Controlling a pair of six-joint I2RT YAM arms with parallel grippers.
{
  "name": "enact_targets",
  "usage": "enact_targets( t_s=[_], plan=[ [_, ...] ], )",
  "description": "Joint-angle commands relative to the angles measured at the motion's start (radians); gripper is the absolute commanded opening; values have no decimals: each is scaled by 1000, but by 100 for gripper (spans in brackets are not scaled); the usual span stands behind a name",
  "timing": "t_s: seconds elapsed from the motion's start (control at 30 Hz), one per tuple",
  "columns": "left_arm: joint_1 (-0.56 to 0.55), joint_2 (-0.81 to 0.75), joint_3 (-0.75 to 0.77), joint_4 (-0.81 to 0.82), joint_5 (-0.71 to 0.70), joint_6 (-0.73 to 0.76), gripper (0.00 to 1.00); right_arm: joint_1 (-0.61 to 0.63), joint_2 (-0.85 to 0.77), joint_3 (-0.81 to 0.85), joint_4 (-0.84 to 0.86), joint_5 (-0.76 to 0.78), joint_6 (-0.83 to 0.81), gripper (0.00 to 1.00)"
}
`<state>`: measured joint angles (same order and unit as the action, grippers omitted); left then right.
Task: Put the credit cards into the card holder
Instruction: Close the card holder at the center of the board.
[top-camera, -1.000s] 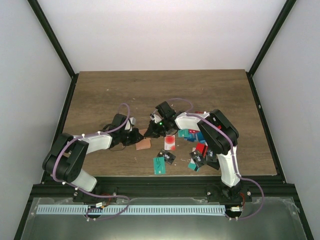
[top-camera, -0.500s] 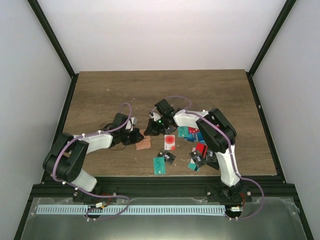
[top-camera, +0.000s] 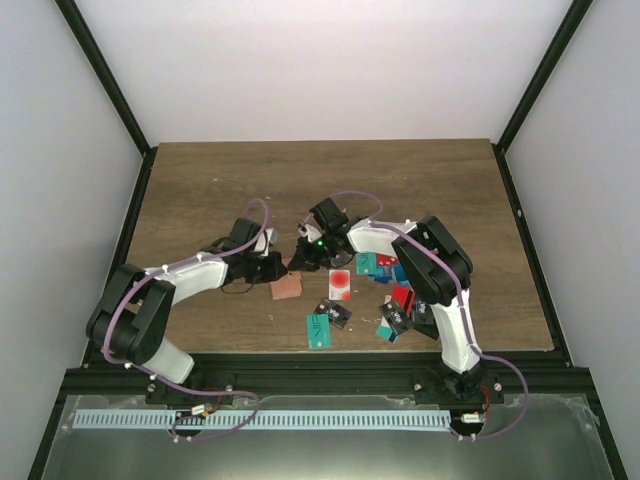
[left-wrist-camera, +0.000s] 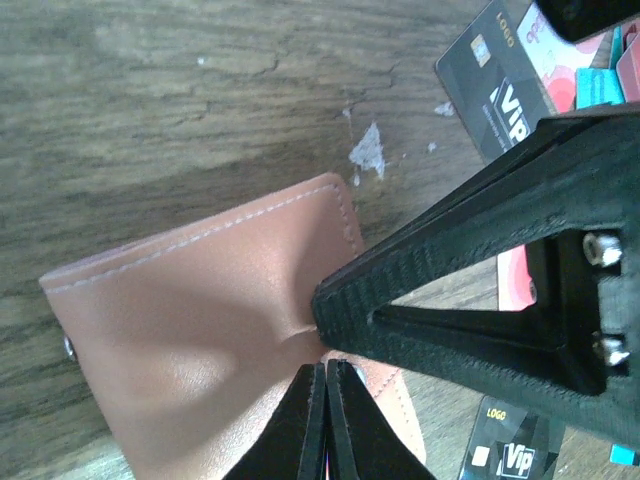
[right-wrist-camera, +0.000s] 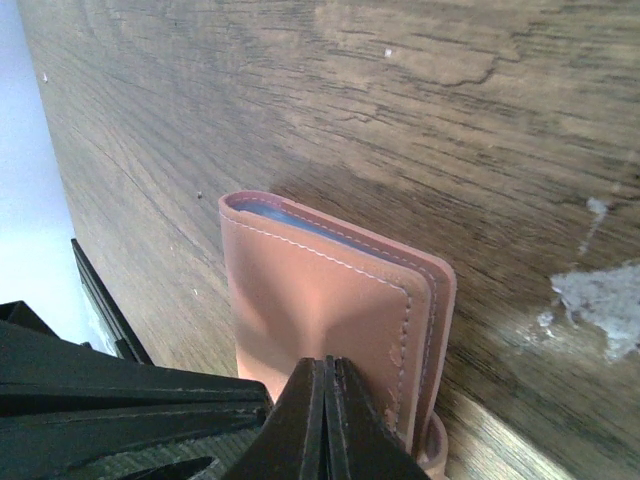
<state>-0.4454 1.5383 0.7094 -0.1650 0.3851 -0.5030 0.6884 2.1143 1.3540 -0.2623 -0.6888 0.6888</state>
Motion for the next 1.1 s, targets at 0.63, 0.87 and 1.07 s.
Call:
enact_targets(
  t_s=[0.63,0.87,1.07],
  plan=[
    [-19,78,61,-82,-101,90,4,-3,35,30,-57,24,-11,1],
    [-19,32,69,-101,-100,67,4,-14,17,79,-65,18,-16,1],
    [-18,-42,62,-107,-75,9,19,-15,37,67,-63,17,-23,1]
  ],
)
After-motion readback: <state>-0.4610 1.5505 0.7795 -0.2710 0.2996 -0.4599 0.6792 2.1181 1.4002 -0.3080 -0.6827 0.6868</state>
